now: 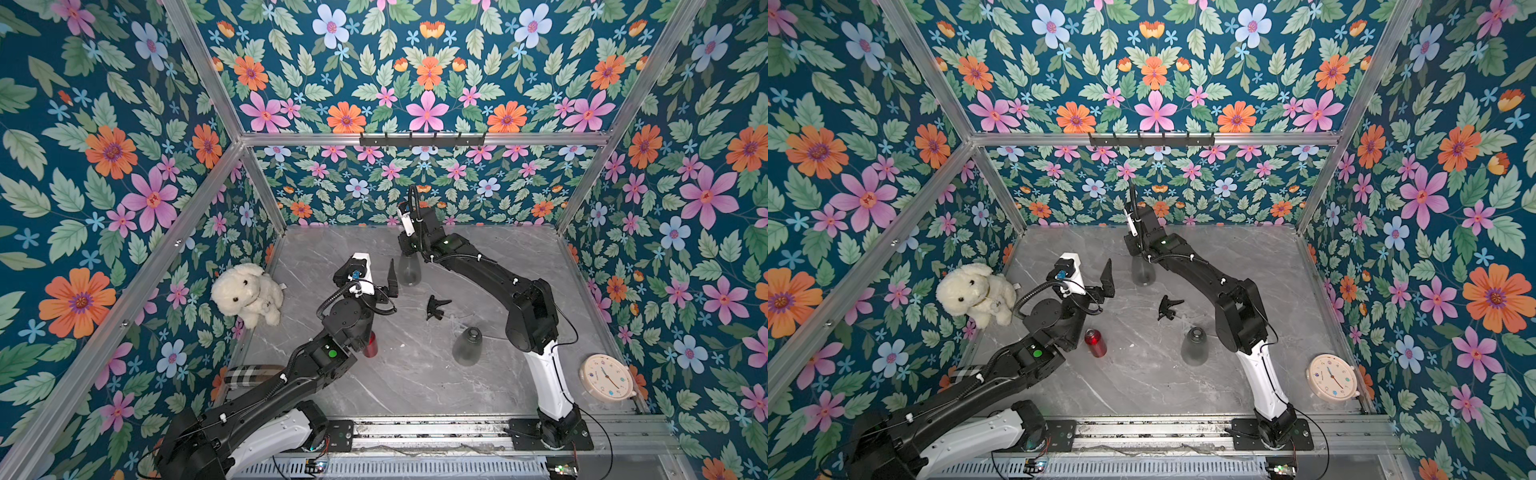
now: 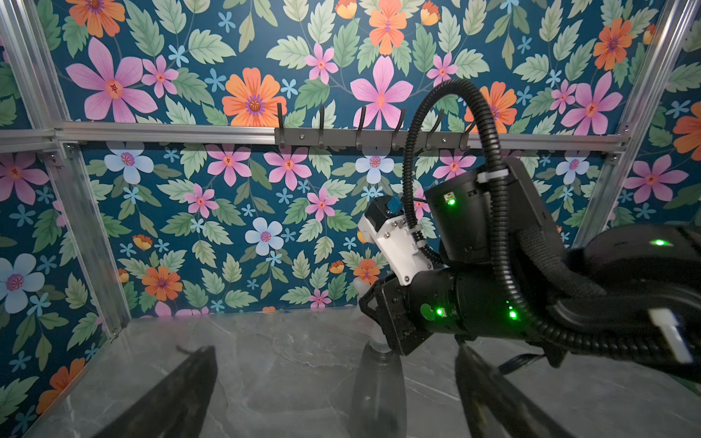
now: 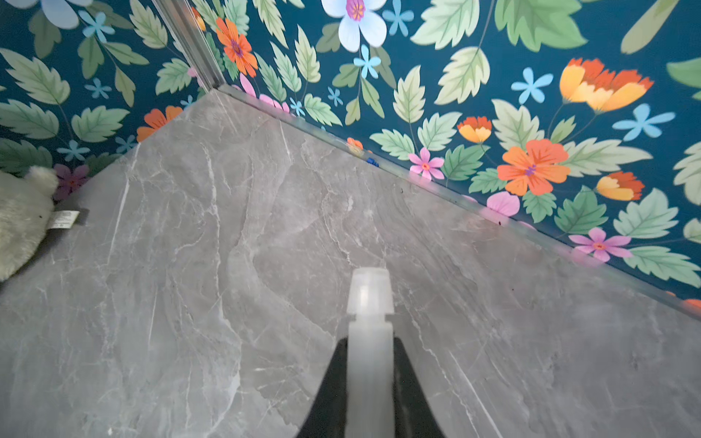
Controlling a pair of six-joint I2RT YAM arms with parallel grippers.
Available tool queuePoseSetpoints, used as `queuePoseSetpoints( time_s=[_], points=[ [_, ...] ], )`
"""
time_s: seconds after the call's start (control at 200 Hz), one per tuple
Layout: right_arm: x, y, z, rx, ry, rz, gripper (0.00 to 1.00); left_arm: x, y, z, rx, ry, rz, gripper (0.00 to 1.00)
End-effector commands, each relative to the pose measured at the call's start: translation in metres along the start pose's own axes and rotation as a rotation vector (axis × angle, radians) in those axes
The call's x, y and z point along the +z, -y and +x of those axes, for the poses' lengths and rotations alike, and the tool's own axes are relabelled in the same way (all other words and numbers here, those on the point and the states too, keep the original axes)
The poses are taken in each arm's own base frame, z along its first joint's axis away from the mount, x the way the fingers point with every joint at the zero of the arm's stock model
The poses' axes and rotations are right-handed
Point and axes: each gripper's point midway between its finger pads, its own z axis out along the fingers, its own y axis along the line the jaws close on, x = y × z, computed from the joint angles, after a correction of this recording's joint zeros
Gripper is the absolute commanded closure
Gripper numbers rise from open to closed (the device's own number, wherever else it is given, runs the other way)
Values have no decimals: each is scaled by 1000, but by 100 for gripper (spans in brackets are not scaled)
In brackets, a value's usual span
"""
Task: Attach spray nozzles to spray bottles
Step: Place the spray bottle at the center of the board, then pick up the spray bottle from the center of the board.
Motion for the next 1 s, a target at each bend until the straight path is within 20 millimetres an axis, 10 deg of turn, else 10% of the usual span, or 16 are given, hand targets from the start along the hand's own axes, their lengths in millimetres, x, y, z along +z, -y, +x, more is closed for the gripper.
queuePoseSetpoints(
  time_s=[0.0, 0.32, 0.565, 0.995],
  points=[
    [-1, 1, -9, 3, 42, 13, 84, -3, -3, -5, -41, 11, -6, 0],
    [-21, 5, -22, 26, 65, 28, 49, -3, -5, -5, -43, -10, -15, 0],
    [-91, 14, -35, 120, 94, 27, 43, -4, -6, -2, -52, -15, -21, 0],
    [-250, 10, 154, 322, -163, 57, 36, -6, 4, 38, -75, -99, 33, 0]
  ],
)
